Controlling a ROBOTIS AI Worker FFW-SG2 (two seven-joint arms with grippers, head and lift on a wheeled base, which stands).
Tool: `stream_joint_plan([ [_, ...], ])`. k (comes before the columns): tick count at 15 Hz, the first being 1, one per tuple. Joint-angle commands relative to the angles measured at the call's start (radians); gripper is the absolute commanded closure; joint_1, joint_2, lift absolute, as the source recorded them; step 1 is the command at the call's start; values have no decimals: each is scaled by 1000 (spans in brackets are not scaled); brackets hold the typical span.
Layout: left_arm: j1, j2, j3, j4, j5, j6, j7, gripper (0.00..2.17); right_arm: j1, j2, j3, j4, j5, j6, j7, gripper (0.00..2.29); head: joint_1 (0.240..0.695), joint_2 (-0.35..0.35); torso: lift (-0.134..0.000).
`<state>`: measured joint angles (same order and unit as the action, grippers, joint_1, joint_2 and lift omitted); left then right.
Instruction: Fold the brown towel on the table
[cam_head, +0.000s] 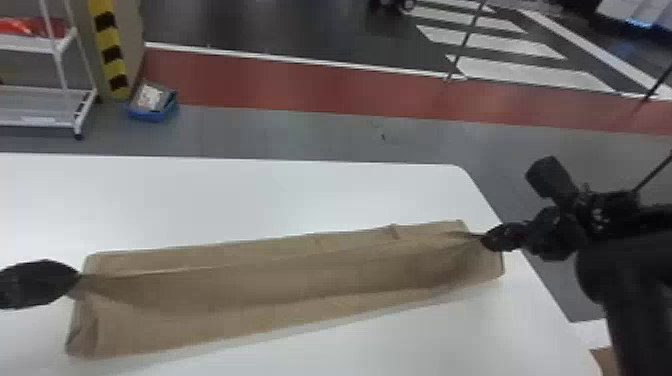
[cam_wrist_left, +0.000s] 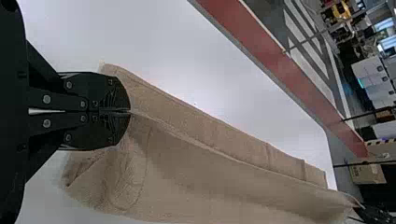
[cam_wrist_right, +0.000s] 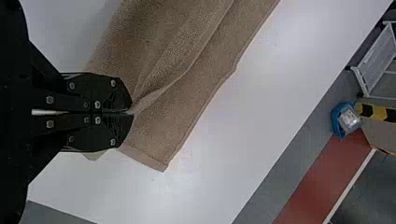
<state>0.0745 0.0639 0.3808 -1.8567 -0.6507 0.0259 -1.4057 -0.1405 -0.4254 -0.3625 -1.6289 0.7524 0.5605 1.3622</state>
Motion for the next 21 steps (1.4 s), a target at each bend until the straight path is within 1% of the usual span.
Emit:
stream_joint_plan([
  [1, -33, 4, -26, 8, -24, 47, 4, 1349, -44, -3, 24, 41, 16, 0, 5, 2246, 695, -261, -112],
  [4, -78, 5, -53, 30, -55, 87, 10, 1349, -97, -3, 53, 101, 33, 6, 5, 2246, 695, -253, -112],
  [6, -102, 5, -56, 57, -59, 93, 14, 1349, -128, 2, 68, 147, 45, 6, 5, 2243, 695, -250, -112],
  [7, -104, 4, -57, 65, -59, 96, 28, 1342, -139, 7, 71, 159, 47, 3, 5, 2196, 695, -246, -112],
  [8, -101, 2, -59, 68, -56, 93, 56, 1139, -140, 11, 68, 159, 45, 6, 5, 1862, 695, -243, -112],
  [9, -84, 2, -57, 63, -40, 93, 103, 448, -139, 20, 60, 159, 44, 25, 5, 957, 695, -239, -112],
  [10, -62, 1, -59, 51, -35, 93, 154, -2, -140, 39, 51, 156, 41, 62, 5, 76, 695, -235, -112],
  [11, -51, 1, -57, 45, -33, 93, 179, -2, -140, 42, 51, 155, 33, 77, 5, -2, 695, -225, -112],
  [12, -45, 1, -49, 40, -29, 93, 186, -2, -136, 51, 39, 152, 18, 83, 5, -2, 695, -220, -112],
  [13, -38, 1, -40, 30, -10, 93, 189, 26, -131, 68, 24, 142, -8, 83, -12, 36, 695, -215, -112],
  [15, -22, 1, -22, 7, 14, 93, 212, 26, -126, 85, 2, 119, -59, 95, -109, 53, 695, -207, -112],
  [17, -2, -4, 4, -19, 48, 93, 238, 26, -100, 116, -38, 73, -111, 98, -202, 53, 695, -201, -112],
  [18, 10, -6, 15, -29, 71, 90, 245, 26, -85, 120, -50, 53, -117, 98, -239, 53, 695, -199, -112],
  [19, 28, -7, 30, -44, 106, 90, 257, 26, -70, 129, -62, 30, -139, 123, -282, 53, 695, -197, -112],
  [20, 50, -12, 49, -59, 148, 90, 271, 26, -42, 139, -82, -11, -168, 157, -305, 53, 695, -199, -112],
  [21, 77, -19, 67, -79, 209, 87, 301, 29, -1, 157, -104, -71, -202, 178, -322, 53, 695, -202, -112],
])
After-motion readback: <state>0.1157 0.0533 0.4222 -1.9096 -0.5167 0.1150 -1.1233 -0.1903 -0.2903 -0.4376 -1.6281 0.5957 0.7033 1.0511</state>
